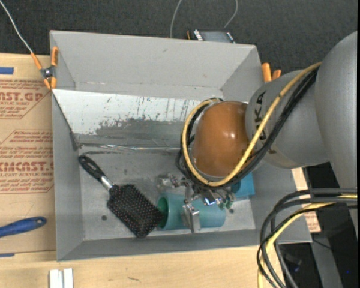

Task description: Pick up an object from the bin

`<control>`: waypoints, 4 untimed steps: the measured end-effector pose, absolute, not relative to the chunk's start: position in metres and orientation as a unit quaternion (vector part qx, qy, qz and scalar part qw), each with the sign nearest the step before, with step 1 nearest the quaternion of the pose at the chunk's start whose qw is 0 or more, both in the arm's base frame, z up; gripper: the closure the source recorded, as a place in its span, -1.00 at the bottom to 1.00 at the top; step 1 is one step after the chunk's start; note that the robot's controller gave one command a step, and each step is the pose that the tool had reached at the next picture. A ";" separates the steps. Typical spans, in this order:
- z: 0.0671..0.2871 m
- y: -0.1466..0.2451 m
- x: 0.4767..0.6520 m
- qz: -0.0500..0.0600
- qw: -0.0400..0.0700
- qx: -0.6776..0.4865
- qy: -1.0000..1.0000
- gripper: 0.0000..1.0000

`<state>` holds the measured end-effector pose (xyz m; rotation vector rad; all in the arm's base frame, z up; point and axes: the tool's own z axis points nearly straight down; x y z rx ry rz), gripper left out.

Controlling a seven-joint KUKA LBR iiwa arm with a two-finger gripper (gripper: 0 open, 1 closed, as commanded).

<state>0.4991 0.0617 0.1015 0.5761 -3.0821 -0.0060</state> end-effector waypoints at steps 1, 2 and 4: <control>0.070 0.076 0.497 -0.002 0.003 0.164 -0.986 -1.00; 0.073 0.110 0.485 -0.003 -0.006 0.165 -0.986 -1.00; 0.071 0.101 0.485 -0.004 -0.010 0.091 -0.996 -1.00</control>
Offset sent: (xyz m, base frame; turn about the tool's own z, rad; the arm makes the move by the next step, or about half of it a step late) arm -0.0027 0.0128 -0.0315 0.0401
